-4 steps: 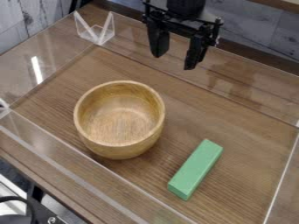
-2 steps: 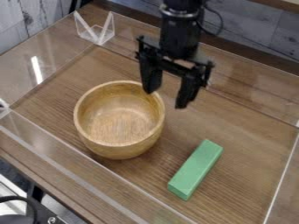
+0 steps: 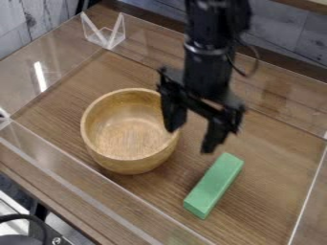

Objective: Put green stick into wooden bowl

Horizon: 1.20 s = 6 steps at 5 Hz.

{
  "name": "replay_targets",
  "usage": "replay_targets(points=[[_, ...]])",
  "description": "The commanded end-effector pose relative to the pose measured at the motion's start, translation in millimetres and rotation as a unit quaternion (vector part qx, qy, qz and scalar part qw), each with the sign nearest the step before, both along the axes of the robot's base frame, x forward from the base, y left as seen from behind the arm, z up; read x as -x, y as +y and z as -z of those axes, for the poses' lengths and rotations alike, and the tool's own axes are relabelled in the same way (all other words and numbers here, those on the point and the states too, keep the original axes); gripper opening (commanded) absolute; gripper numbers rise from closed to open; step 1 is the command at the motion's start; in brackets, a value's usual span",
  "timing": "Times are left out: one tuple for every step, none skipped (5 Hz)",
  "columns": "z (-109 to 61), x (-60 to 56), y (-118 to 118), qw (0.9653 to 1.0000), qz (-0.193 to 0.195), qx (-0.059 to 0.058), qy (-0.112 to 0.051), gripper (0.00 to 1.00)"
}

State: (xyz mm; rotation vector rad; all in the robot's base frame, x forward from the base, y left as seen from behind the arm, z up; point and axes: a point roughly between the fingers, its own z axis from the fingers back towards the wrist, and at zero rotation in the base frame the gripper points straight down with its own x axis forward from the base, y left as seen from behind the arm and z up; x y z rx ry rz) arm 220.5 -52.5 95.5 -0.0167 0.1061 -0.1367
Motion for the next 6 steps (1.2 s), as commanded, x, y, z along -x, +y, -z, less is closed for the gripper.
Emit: replay_targets(points=[[1.8,4.5,-13,0.9996,-0.002,0.006,-0.028,1.0],[16.0,6.7,-21,0.9994,0.0,0.003,-0.035,1.0],[28.1,6.6,-26,0.999,0.003,-0.001,-0.044,1.0],[40.0,6.3,-29,0.9987,0.004,-0.006,-0.05,1.0],[51.3,4.8,-31,0.9984,0.004,-0.01,-0.055,1.0],[60.1,2.6,-32,0.9981,0.003,-0.015,-0.059,1.0]])
